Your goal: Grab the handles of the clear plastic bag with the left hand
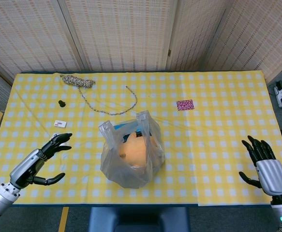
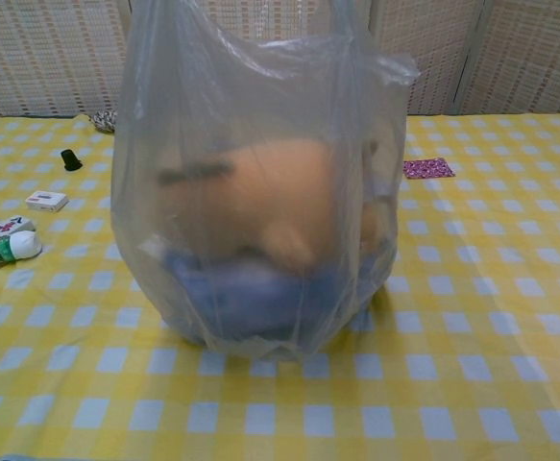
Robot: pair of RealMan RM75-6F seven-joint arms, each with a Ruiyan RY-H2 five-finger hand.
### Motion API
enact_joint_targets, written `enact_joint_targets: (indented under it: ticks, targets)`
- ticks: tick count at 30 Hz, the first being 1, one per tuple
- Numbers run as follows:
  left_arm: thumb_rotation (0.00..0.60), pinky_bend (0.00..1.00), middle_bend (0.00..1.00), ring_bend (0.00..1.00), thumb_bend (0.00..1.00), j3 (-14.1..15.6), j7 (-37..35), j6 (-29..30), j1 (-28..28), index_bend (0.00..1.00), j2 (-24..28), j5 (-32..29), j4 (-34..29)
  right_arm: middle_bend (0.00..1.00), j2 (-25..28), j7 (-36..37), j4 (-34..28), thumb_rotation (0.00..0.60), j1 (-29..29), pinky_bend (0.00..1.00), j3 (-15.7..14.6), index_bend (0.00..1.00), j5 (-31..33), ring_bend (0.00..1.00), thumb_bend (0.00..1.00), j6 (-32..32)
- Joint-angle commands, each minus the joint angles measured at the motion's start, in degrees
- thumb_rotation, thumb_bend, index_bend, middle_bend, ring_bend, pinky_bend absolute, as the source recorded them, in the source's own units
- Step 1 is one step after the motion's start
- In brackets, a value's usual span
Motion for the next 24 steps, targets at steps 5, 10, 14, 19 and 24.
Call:
enact_joint_targets:
  ticks: [5,10,14,19,24]
  targets:
    - [0.6,0.18,0.06,0.01,0.34,-1.8,-2.9,-6.8,-5.4,0.04,-2.0,-2.0,0.0,0.0,0.6,0.4,-0.4,0.6,-0.7,0.0,0.2,0.0,0.6,0.0,0.25,1.1]
    - [0.6,0.2,0.06,0.02,0.34,-2.1,-4.1,-9.2,-7.6,0.04,-3.1,-2.0,-0.1,0.0,0.6,0.7,-0.3,0.6,-0.7,0.0,0.0,0.0,0.2,0.0,0.25,1.1]
    - [0.6,0.2,0.06,0.02,0.34,-2.7,-2.9,-11.2,-9.3,0.05,-4.1,-2.5,0.4,0.0,0.9,1.2,-0.6,0.6,-0.8,0.0,-0.3,0.0,-0.2,0.0,0.25,1.2]
    - [0.6,0.2,0.06,0.03,0.34,-3.2,-3.1,-11.2,-10.0,0.05,-4.4,-3.0,0.3,0.0,1.0,1.4,-0.6,0.6,-0.9,0.0,-0.1,0.0,0.2,0.0,0.25,1.3]
    - [0.6,0.21,0.06,0.04,0.34,-3.7,-3.6,-10.8,-10.9,0.05,-5.3,-2.9,0.7,0.0,0.8,1.4,-0.3,0.6,-0.7,0.0,-0.1,0.0,0.7,0.0,0.25,0.6]
